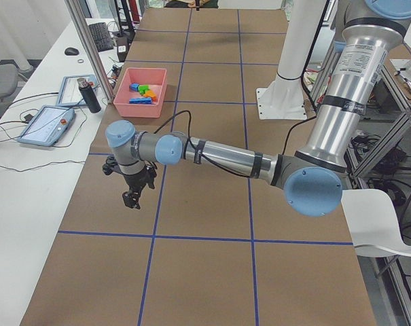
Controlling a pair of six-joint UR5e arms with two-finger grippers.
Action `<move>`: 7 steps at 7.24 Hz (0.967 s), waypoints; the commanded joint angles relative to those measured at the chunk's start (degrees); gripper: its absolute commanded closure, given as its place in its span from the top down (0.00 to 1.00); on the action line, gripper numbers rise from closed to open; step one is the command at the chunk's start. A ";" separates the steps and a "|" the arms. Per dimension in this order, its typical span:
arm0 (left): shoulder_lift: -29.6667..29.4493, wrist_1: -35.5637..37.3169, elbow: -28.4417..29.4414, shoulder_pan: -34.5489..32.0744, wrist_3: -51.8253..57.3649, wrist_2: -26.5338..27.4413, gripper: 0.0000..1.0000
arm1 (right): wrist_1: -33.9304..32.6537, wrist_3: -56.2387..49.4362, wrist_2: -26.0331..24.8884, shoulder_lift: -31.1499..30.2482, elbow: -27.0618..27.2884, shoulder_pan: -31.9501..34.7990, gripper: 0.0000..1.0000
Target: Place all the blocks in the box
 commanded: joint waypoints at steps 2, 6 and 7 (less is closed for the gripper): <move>10.04 0.30 -8.62 -2.40 -0.08 -3.09 1.00 | 11.56 -3.43 1.62 -14.00 2.60 3.94 1.00; 11.99 1.35 -7.86 -5.83 -0.25 -4.79 1.00 | 11.70 -2.63 3.21 -13.40 0.74 3.95 1.00; 14.00 0.83 -8.21 -5.92 0.36 -4.70 1.00 | 11.70 -2.63 4.69 -12.70 0.75 3.95 1.00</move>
